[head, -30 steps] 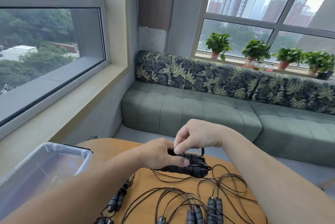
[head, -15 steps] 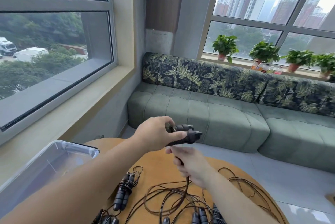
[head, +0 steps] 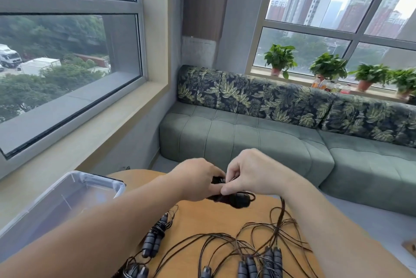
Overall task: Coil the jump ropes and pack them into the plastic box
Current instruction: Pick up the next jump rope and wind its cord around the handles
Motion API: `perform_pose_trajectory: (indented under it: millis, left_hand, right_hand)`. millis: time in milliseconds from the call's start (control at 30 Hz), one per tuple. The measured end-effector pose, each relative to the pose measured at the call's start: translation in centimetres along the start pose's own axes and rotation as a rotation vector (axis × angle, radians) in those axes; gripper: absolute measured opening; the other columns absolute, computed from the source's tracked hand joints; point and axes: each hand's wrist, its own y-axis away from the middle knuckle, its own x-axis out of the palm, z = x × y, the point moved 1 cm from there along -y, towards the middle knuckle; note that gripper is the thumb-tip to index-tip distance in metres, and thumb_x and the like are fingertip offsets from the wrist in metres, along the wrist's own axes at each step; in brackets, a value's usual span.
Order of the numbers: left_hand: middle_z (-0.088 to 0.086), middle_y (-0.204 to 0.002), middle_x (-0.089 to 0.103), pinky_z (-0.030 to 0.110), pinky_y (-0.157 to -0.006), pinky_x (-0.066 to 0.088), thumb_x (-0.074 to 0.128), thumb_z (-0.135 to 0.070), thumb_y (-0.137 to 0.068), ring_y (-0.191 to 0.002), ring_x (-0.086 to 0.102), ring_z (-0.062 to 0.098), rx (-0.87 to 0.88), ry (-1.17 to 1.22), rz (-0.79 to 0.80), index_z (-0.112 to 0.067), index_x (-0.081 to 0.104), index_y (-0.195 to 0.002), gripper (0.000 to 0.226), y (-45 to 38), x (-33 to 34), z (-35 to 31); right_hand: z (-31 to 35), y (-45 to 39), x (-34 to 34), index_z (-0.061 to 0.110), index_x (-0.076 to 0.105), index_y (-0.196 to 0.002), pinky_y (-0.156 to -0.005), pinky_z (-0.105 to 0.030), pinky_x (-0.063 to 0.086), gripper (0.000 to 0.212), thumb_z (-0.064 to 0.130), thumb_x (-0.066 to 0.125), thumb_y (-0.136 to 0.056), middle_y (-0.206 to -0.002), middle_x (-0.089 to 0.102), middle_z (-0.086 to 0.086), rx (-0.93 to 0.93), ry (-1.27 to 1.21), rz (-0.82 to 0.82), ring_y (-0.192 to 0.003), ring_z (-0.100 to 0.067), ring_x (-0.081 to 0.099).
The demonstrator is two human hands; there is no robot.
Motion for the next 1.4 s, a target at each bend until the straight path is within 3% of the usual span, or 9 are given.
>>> perform_pose_trajectory:
  millis: [167, 400, 500, 567, 700, 833, 1033, 1267, 1400]
  left_hand:
    - [0.003, -0.092, 0.072, 0.036, -0.077, 0.055, 0.04, -0.054, -0.099, -0.082, 0.064, 0.021, -0.006, 0.37, 0.042, -0.028, 0.071, -0.11, 0.041, 0.9, 0.3, -0.6]
    - [0.01, -0.064, 0.047, 0.044, -0.067, 0.043, 0.038, -0.056, -0.092, -0.061, 0.041, 0.021, 0.052, 0.668, -0.021, 0.001, 0.054, -0.071, 0.063, 1.5, -0.7, -1.5]
    - [0.015, -0.07, 0.06, 0.044, -0.07, 0.048, 0.039, -0.091, -0.073, -0.064, 0.053, 0.026, 0.029, 0.737, 0.03, 0.004, 0.065, -0.084, 0.098, 1.8, -0.6, -1.7]
    - [0.009, -0.076, 0.067, 0.041, -0.07, 0.05, 0.048, -0.095, -0.061, -0.069, 0.062, 0.025, 0.042, 0.692, 0.052, -0.004, 0.069, -0.092, 0.099, 1.9, -0.5, -1.8]
    - [-0.002, -0.088, 0.07, 0.037, -0.077, 0.053, 0.069, -0.08, -0.051, -0.079, 0.065, 0.013, 0.005, 0.624, 0.171, -0.032, 0.052, -0.112, 0.079, 2.2, -0.6, -1.3]
    - [0.009, -0.105, 0.071, 0.038, -0.073, 0.057, 0.083, -0.052, -0.065, -0.074, 0.065, 0.015, -0.018, 0.817, 0.214, -0.029, 0.039, -0.12, 0.074, 2.0, -0.5, -0.9]
    - [-0.001, -0.118, 0.059, 0.025, -0.081, 0.042, 0.067, -0.044, -0.09, -0.093, 0.053, 0.016, -0.019, 0.482, 0.043, -0.033, 0.019, -0.152, 0.079, 0.6, -1.6, -0.8]
    - [0.004, -0.127, 0.05, 0.04, -0.093, 0.046, 0.063, -0.04, -0.091, -0.109, 0.055, 0.028, -0.014, 0.063, 0.05, -0.031, 0.024, -0.147, 0.069, -0.6, -0.9, 0.5]
    - [0.002, -0.135, 0.034, 0.039, -0.084, 0.049, 0.063, -0.044, -0.091, -0.101, 0.058, 0.029, -0.012, -0.152, 0.061, -0.029, 0.03, -0.144, 0.064, -1.0, -0.3, 0.8]
  right_hand:
    - [-1.7, -0.6, -1.1, 0.01, 0.072, -0.072, -0.055, -0.019, 0.04, 0.018, 0.018, 0.089, -0.068, -0.065, 0.066, 0.0, 0.003, -0.436, 0.057, -0.059, -0.008, 0.053]
    - [-4.2, -1.7, 1.5, 0.012, 0.063, -0.069, -0.049, -0.019, 0.046, 0.019, 0.016, 0.082, -0.068, -0.061, 0.061, 0.001, 0.056, -1.031, 0.161, -0.051, -0.009, 0.056]
    - [-4.7, -1.7, 3.0, 0.008, 0.061, -0.072, -0.047, -0.024, 0.051, 0.016, 0.002, 0.065, -0.086, -0.062, 0.063, -0.004, 0.089, -1.228, 0.122, -0.052, -0.014, 0.061]
    - [-5.0, -1.8, 4.4, 0.007, 0.063, -0.072, -0.047, -0.027, 0.052, 0.015, 0.007, 0.073, -0.083, -0.064, 0.062, -0.008, 0.079, -1.402, 0.143, -0.053, -0.017, 0.062]
    - [-5.9, -1.6, 6.9, 0.006, 0.068, -0.08, -0.06, -0.033, 0.056, 0.033, 0.021, 0.091, -0.062, -0.08, 0.064, -0.013, 0.029, -1.605, 0.141, -0.068, -0.023, 0.065]
    - [-5.6, -1.8, 8.1, 0.013, 0.072, -0.079, -0.069, -0.034, 0.05, 0.015, 0.023, 0.064, -0.087, -0.085, 0.063, -0.009, 0.102, -1.732, -0.049, -0.075, -0.02, 0.061]
    - [-3.2, -1.2, 8.4, 0.014, 0.054, -0.075, -0.045, -0.022, 0.016, 0.032, 0.005, 0.037, -0.101, -0.059, 0.043, 0.001, 0.253, -1.394, -0.197, -0.047, -0.009, 0.025]
    - [-2.7, -0.6, 7.7, 0.015, 0.056, -0.077, -0.048, -0.025, 0.03, 0.026, 0.019, 0.042, -0.099, -0.062, 0.048, -0.002, 0.27, -0.556, -0.112, -0.048, -0.011, 0.037]
    - [-2.5, -0.2, 6.6, 0.016, 0.05, -0.067, -0.049, -0.028, 0.033, 0.028, 0.023, 0.049, -0.094, -0.067, 0.052, -0.001, 0.241, -0.08, -0.03, -0.059, -0.022, 0.047]
